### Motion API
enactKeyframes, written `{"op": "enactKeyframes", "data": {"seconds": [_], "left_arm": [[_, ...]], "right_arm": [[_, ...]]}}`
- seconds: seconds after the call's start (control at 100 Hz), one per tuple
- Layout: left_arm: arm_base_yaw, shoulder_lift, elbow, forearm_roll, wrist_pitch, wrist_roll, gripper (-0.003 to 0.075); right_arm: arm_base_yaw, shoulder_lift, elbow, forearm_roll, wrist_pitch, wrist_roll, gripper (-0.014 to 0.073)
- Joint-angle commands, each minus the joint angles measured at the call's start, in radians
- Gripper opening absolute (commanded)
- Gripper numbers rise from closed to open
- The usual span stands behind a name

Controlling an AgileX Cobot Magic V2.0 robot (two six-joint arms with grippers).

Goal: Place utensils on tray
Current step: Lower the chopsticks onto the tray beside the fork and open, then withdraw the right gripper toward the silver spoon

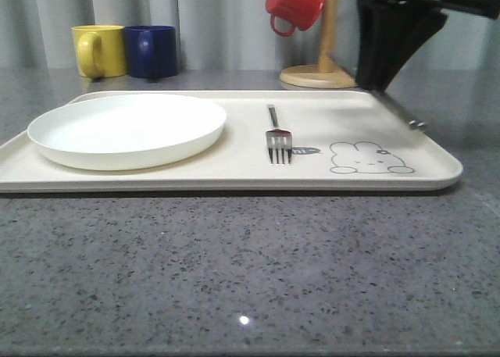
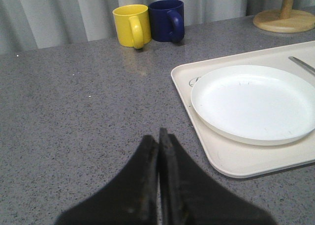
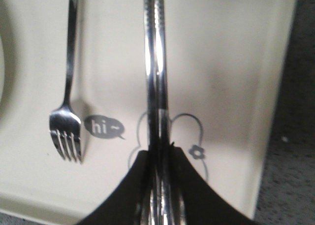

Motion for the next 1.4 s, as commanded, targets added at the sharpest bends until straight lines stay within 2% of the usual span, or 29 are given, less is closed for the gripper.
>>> {"op": "enactKeyframes", "data": {"seconds": [0.0, 0.14, 0.34, 0.4, 0.48, 0.66, 0.74, 0.89, 1.09, 1.24, 1.39], "left_arm": [[-0.002, 0.011, -0.025, -0.003, -0.078, -0.006, -0.0019], [-0.002, 0.011, -0.025, -0.003, -0.078, -0.006, -0.0019], [-0.002, 0.011, -0.025, -0.003, -0.078, -0.006, -0.0019], [-0.002, 0.011, -0.025, -0.003, -0.078, -0.006, -0.0019], [-0.002, 0.011, -0.025, -0.003, -0.078, -0.006, -0.0019], [-0.002, 0.011, -0.025, -0.003, -0.078, -0.006, -0.0019], [-0.002, 0.011, -0.025, -0.003, -0.078, -0.006, -0.0019], [-0.002, 0.011, -0.025, -0.003, -0.078, -0.006, -0.0019], [-0.002, 0.011, -0.025, -0.003, -0.078, -0.006, -0.0019], [-0.002, 0.011, -0.025, -0.003, -0.078, -0.006, -0.0019], [-0.002, 0.011, -0.025, -0.003, -0.078, -0.006, -0.0019]], "right_arm": [[0.018, -0.002, -0.023, 0.005, -0.072, 0.085, -0.006], [0.021, 0.044, -0.023, 0.005, -0.124, 0.156, -0.006], [0.021, 0.058, -0.023, 0.001, -0.142, 0.164, -0.0051], [0.021, 0.058, -0.023, -0.005, -0.146, 0.164, -0.0021], [0.021, 0.058, -0.023, -0.007, -0.151, 0.164, 0.005], [0.021, 0.058, -0.023, -0.01, -0.153, 0.164, 0.0314], [0.021, 0.056, -0.023, -0.012, -0.153, 0.164, 0.036], [0.021, 0.01, -0.023, -0.047, -0.147, 0.117, 0.0363], [-0.015, -0.098, -0.023, -0.245, -0.103, 0.057, 0.0363], [-0.126, -0.144, -0.023, -0.295, -0.035, -0.057, 0.0363], [-0.3, -0.142, -0.023, -0.285, 0.026, -0.138, 0.0363]]}}
